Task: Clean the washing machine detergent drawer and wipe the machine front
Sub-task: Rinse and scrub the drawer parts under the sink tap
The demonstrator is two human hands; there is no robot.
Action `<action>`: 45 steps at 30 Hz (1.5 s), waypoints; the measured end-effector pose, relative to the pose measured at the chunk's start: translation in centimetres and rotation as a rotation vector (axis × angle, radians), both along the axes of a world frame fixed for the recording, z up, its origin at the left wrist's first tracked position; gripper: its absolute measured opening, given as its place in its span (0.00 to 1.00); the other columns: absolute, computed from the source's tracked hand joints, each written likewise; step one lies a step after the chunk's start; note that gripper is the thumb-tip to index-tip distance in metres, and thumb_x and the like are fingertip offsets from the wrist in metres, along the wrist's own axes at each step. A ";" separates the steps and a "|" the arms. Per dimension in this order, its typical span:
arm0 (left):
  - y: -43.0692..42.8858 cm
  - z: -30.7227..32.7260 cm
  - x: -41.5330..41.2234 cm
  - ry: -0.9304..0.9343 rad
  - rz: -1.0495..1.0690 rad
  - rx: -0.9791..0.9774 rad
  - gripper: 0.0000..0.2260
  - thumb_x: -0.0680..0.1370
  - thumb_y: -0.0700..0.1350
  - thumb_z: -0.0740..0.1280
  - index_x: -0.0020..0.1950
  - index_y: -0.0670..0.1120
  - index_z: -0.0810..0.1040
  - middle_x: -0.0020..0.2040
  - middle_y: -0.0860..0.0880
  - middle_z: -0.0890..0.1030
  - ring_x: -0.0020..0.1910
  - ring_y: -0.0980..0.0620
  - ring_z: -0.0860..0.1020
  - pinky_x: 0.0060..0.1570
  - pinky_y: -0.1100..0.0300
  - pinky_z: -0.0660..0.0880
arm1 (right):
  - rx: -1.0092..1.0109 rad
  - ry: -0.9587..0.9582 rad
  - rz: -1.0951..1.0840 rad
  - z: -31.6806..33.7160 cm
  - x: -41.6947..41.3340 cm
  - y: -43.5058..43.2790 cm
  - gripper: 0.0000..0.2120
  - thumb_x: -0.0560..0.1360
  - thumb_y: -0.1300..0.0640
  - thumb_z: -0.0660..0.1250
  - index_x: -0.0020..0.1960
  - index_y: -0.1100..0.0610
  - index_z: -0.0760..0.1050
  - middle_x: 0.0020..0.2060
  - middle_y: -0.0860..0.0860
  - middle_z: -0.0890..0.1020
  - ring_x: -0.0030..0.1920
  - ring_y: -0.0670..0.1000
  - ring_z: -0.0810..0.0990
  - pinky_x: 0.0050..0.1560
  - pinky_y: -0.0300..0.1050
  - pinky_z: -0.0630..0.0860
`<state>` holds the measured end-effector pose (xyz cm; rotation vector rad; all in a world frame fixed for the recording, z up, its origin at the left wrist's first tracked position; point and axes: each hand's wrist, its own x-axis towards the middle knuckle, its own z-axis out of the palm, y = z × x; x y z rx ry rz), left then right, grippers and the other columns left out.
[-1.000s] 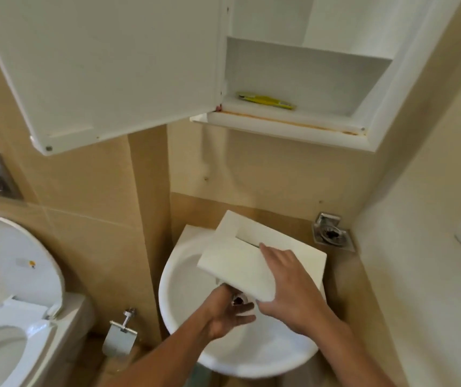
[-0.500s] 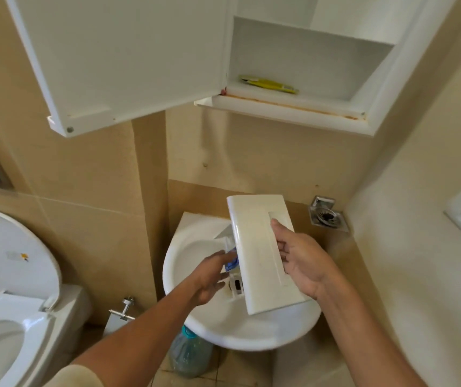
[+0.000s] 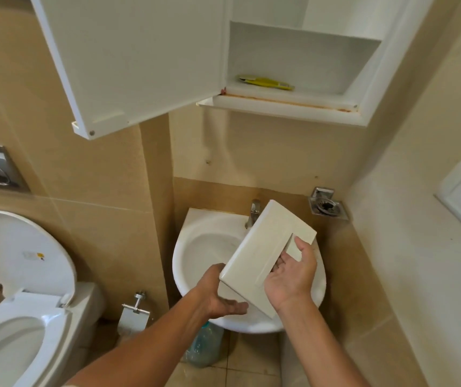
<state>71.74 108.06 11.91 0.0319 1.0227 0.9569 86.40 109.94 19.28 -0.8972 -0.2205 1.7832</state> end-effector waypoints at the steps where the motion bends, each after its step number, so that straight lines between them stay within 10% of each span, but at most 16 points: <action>1: -0.3 -0.1 0.0 -0.176 -0.005 0.049 0.18 0.75 0.44 0.71 0.64 0.43 0.77 0.57 0.38 0.79 0.61 0.37 0.76 0.64 0.35 0.74 | 0.008 0.041 -0.020 -0.5 0.0 -0.5 0.22 0.72 0.41 0.69 0.62 0.51 0.81 0.54 0.55 0.86 0.53 0.57 0.86 0.43 0.53 0.83; 8: -0.4 0.9 0.5 -0.297 0.025 0.195 0.26 0.72 0.45 0.75 0.70 0.43 0.77 0.64 0.39 0.79 0.59 0.40 0.78 0.60 0.43 0.75 | 0.039 0.081 -0.007 -2.5 1.4 -2.3 0.20 0.74 0.49 0.70 0.63 0.57 0.78 0.57 0.60 0.84 0.55 0.59 0.85 0.56 0.59 0.81; 11: 0.7 1.5 -0.1 -0.185 -0.010 0.195 0.27 0.77 0.47 0.72 0.74 0.41 0.73 0.73 0.37 0.73 0.62 0.39 0.76 0.69 0.42 0.69 | 0.073 -0.286 0.217 -2.2 4.1 -1.9 0.18 0.73 0.61 0.71 0.62 0.62 0.77 0.58 0.63 0.83 0.59 0.60 0.83 0.64 0.57 0.77; 14: 1.9 2.6 -1.3 -0.040 -0.096 0.219 0.26 0.76 0.45 0.73 0.73 0.40 0.74 0.66 0.36 0.77 0.61 0.38 0.77 0.71 0.38 0.68 | 0.230 -0.892 0.392 -0.9 6.7 -0.9 0.08 0.75 0.65 0.71 0.54 0.60 0.80 0.52 0.61 0.84 0.50 0.57 0.85 0.51 0.50 0.83; 17: 2.9 3.3 -2.9 0.153 -0.162 0.295 0.26 0.73 0.45 0.73 0.71 0.41 0.77 0.61 0.35 0.80 0.56 0.38 0.80 0.66 0.37 0.72 | 0.452 -1.385 0.113 1.4 9.0 2.2 0.07 0.72 0.63 0.75 0.45 0.54 0.80 0.41 0.52 0.84 0.39 0.54 0.83 0.39 0.46 0.81; 21: 3.5 3.4 -4.7 0.206 -0.182 0.299 0.27 0.72 0.48 0.74 0.70 0.42 0.78 0.56 0.37 0.83 0.51 0.40 0.83 0.48 0.45 0.82 | 0.676 -1.548 -0.160 2.2 9.7 6.6 0.06 0.75 0.60 0.72 0.45 0.50 0.80 0.39 0.47 0.84 0.39 0.50 0.83 0.40 0.42 0.78; 24: 3.4 3.0 -5.5 0.171 -0.186 0.277 0.29 0.69 0.49 0.78 0.68 0.43 0.79 0.56 0.38 0.83 0.53 0.40 0.82 0.47 0.45 0.82 | 0.195 -1.327 0.460 -1.8 8.8 8.0 0.17 0.81 0.56 0.65 0.69 0.55 0.73 0.62 0.57 0.80 0.56 0.58 0.80 0.51 0.52 0.77; 27: 3.3 2.2 -6.1 0.147 -0.176 0.216 0.25 0.70 0.49 0.78 0.65 0.43 0.81 0.55 0.39 0.84 0.51 0.40 0.83 0.49 0.44 0.81 | -0.119 -0.843 0.621 -4.5 8.6 7.2 0.25 0.78 0.41 0.66 0.68 0.57 0.73 0.62 0.62 0.78 0.57 0.68 0.80 0.55 0.70 0.77; 34: 3.0 5.1 -4.1 0.092 -0.167 0.272 0.16 0.73 0.50 0.73 0.56 0.43 0.84 0.49 0.42 0.85 0.47 0.43 0.83 0.50 0.47 0.80 | 0.110 -0.459 0.594 0.2 7.4 6.6 0.25 0.75 0.37 0.64 0.58 0.55 0.81 0.55 0.61 0.81 0.58 0.64 0.78 0.65 0.66 0.69; 42: 1.9 12.9 -3.2 0.313 0.019 0.775 0.05 0.67 0.53 0.75 0.37 0.52 0.85 0.31 0.51 0.83 0.31 0.52 0.82 0.30 0.60 0.78 | 0.785 -0.258 0.185 8.8 9.6 2.9 0.16 0.68 0.46 0.68 0.53 0.45 0.86 0.49 0.46 0.87 0.50 0.47 0.86 0.44 0.39 0.81; 45: 1.1 8.4 -2.8 0.312 -0.106 0.425 0.11 0.64 0.53 0.77 0.42 0.48 0.85 0.37 0.45 0.85 0.37 0.46 0.83 0.35 0.55 0.81 | 0.411 -0.339 0.213 1.4 8.6 1.5 0.16 0.74 0.45 0.62 0.45 0.49 0.87 0.43 0.51 0.88 0.44 0.53 0.86 0.42 0.44 0.83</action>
